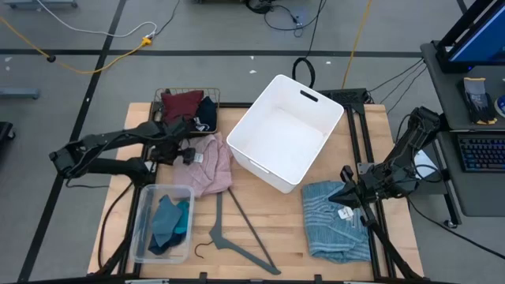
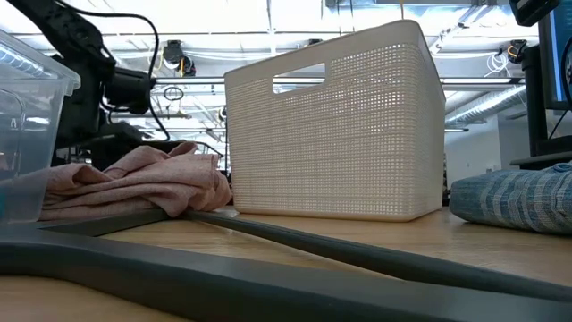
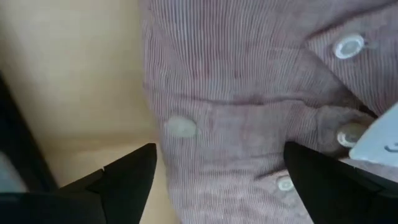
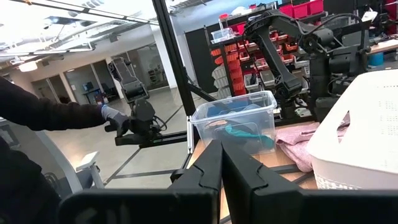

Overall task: Pick & Place Cloths
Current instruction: Put the pink polo shirt into the white bin

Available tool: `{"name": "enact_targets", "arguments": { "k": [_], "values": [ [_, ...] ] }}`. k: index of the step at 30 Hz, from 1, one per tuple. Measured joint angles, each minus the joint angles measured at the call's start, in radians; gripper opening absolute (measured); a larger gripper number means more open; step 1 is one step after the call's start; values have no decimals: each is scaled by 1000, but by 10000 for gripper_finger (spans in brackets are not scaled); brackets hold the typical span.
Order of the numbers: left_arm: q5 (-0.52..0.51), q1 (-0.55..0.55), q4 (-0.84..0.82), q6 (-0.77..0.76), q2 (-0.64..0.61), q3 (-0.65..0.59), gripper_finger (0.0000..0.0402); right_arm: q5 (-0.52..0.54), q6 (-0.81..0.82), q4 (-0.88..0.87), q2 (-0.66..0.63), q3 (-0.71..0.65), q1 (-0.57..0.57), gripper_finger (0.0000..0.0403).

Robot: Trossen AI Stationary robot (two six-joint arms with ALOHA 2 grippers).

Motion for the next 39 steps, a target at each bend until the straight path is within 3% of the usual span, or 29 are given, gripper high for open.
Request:
{"name": "enact_targets", "arguments": {
  "k": [7,14,21,32,34,39],
  "values": [
    [13,0,165,4,0,-81,360,1,0,1,0,0,0,0],
    [12,0,214,-4,-3,-125,329,6,0,1,0,0,0,0],
    [-26,0,219,-14,-2,-129,240,54,0,0,0,0,0,0],
    [-39,-1,273,-7,-1,-130,37,53,0,0,0,0,0,0],
    [-30,-1,283,-5,-1,-129,18,53,0,0,0,0,0,0],
    [-21,0,284,-4,-4,-107,20,53,0,0,0,0,0,0]
  ]
}}
